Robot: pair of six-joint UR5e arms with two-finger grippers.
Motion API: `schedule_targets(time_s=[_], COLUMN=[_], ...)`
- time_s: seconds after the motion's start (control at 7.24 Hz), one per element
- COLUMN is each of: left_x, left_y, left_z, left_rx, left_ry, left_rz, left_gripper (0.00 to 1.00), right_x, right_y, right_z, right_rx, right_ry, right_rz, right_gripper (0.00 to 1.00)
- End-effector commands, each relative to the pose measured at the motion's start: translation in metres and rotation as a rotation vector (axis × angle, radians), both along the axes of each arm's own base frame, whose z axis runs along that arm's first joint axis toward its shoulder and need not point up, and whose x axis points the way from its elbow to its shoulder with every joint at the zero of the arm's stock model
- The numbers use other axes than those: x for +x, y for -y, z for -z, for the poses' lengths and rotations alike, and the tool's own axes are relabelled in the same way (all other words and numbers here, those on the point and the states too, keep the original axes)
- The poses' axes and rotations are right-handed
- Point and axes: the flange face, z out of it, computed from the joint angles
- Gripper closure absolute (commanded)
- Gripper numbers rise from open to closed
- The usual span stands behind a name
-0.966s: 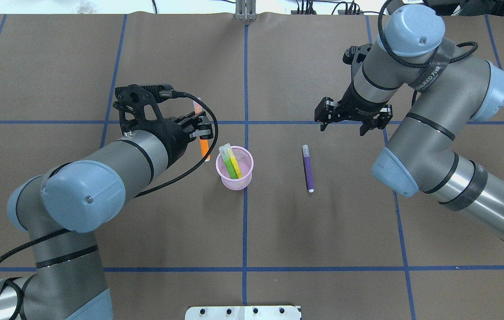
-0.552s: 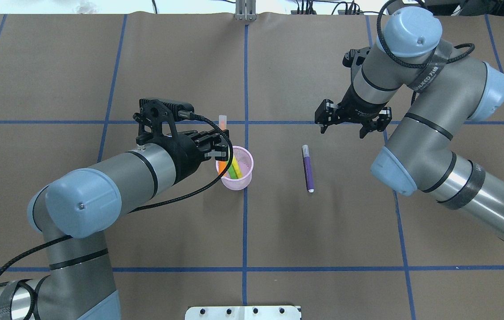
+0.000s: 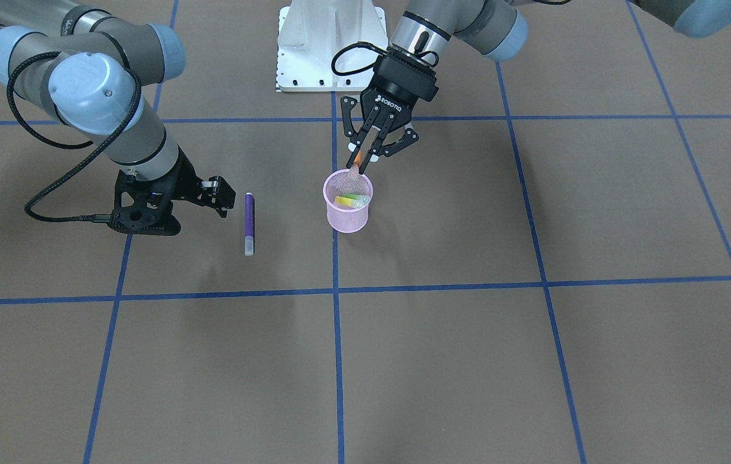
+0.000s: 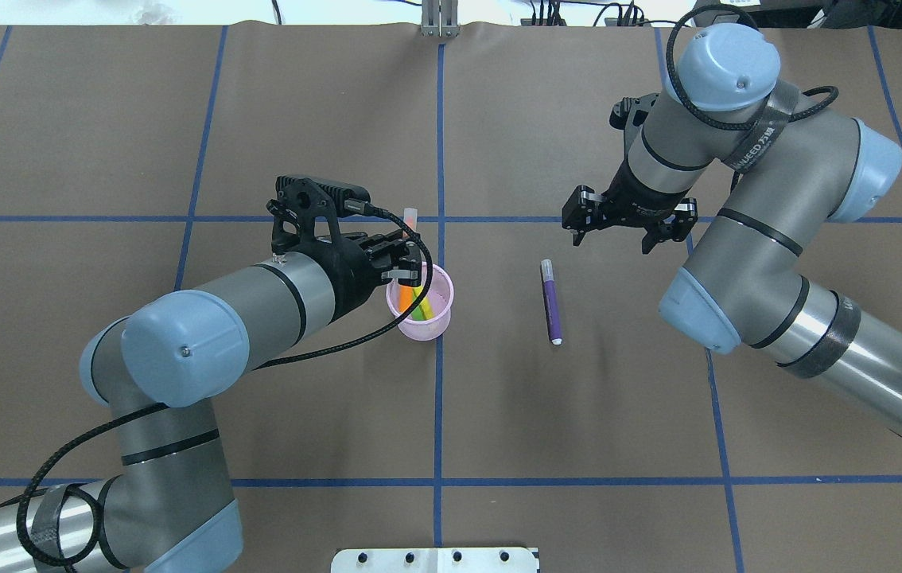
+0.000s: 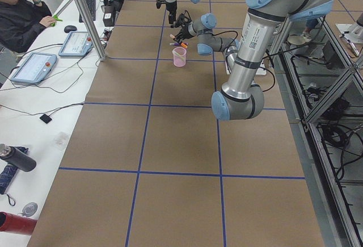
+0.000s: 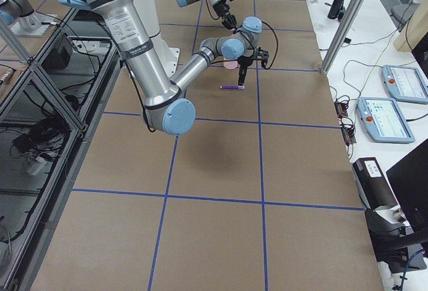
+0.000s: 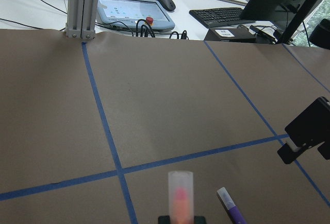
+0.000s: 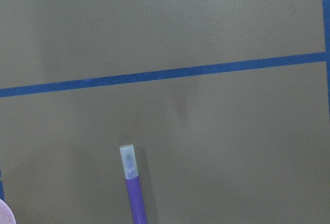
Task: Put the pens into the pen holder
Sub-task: 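Bring orange marker over cup with left gripper while right hovers above purple, then lower orange marker into cup, open left gripper while right gripper descends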
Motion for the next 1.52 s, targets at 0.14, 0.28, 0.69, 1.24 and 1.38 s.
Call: schedule_targets(time_s=[0.14, 0.28, 0.69, 1.24, 1.38], left_x=[0.029, 0.033, 0.044, 0.061, 0.061], left_y=[0.020, 0.023, 0.025, 0.031, 0.031], left_z=[-0.025, -0.033, -0.041, -0.042, -0.038], left_rx=[0.032, 0.026, 0.015, 0.035, 0.037], left_ry=[-0.073, -0.096, -0.084, -0.143, -0.147], left_rz=[0.045, 0.053, 0.050, 0.047, 0.044], left_gripper=[1.00, 1.00, 1.00, 0.68, 0.14], right_x=[-0.004, -0.006, -0.007, -0.008, -0.008], right_y=[-0.002, -0.003, -0.004, -0.003, -0.003], right_z=[0.000, 0.000, 0.001, 0.006, 0.005], right_rx=[0.005, 0.006, 0.008, 0.009, 0.012], right_ry=[-0.001, -0.002, 0.000, 0.004, 0.004], right_rz=[0.008, 0.012, 0.014, 0.008, 0.013], right_gripper=[0.01, 0.01, 0.01, 0.01, 0.01])
